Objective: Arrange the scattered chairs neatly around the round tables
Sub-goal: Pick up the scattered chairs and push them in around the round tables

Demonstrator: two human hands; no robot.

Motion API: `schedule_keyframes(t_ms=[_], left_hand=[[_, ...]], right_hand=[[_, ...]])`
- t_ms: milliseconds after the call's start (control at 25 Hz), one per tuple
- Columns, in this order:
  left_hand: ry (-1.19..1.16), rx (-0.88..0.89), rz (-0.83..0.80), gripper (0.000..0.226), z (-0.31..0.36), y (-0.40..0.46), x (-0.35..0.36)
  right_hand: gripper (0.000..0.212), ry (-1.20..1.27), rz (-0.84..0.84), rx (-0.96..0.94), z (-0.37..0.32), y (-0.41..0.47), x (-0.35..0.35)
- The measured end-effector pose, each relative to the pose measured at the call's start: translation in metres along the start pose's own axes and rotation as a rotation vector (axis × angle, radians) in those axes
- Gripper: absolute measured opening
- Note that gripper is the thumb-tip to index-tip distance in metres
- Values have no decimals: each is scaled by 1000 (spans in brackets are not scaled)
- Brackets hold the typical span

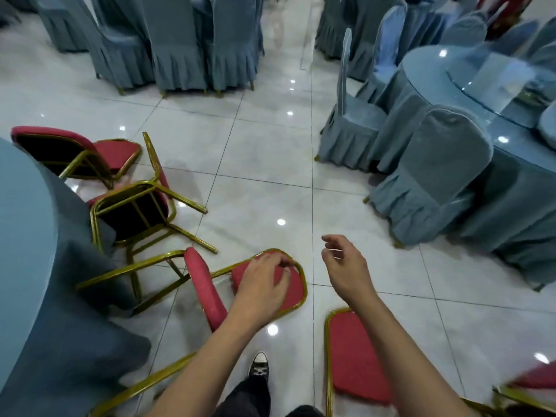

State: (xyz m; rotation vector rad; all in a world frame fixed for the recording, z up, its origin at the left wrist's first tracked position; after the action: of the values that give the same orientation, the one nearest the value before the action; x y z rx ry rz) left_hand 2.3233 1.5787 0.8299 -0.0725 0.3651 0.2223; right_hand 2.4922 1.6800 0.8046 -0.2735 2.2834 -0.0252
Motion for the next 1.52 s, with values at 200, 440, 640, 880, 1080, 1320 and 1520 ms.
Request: schedule_keyframes(t_ms=[200,440,640,880,1080,1320,1520], left_hand=[[7,-44,90,24,4,99,-39],[-19,-116,316,24,-21,176,-93],[-15,-210,555,22,-45,240,-110],[17,-450,858,24,-58,310,-78],[-7,-695,1142,24,-42,308,-38],[-39,-819,1489,19,-32,263,38],[-170,-895,1662,20,-80,242,149]], right_hand=[[23,-20,-34,-50,-47,115,1],[22,-50,-163,-195,-108,229,46],[24,-53,-348,-390,-153,325,97],[26,-112,-636,-639,-165,435,145],[25,-158,-940,-871,-187,448,178],[24,-253,-1181,-1073,-160,406,188],[24,-446,-1251,-1142,-70,402,213]])
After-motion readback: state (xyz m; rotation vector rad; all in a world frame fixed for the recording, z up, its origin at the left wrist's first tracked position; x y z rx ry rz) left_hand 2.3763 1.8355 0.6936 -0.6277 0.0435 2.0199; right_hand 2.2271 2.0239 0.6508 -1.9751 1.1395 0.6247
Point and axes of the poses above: each hand's wrist, its own y-axis towards the middle knuckle, its own x-axis out of the palm, z = x × y, the point moved 9 cm from there along y, towards the middle knuckle, and after that the axes turned 15 degrees about -y, right-handed, at the moved point
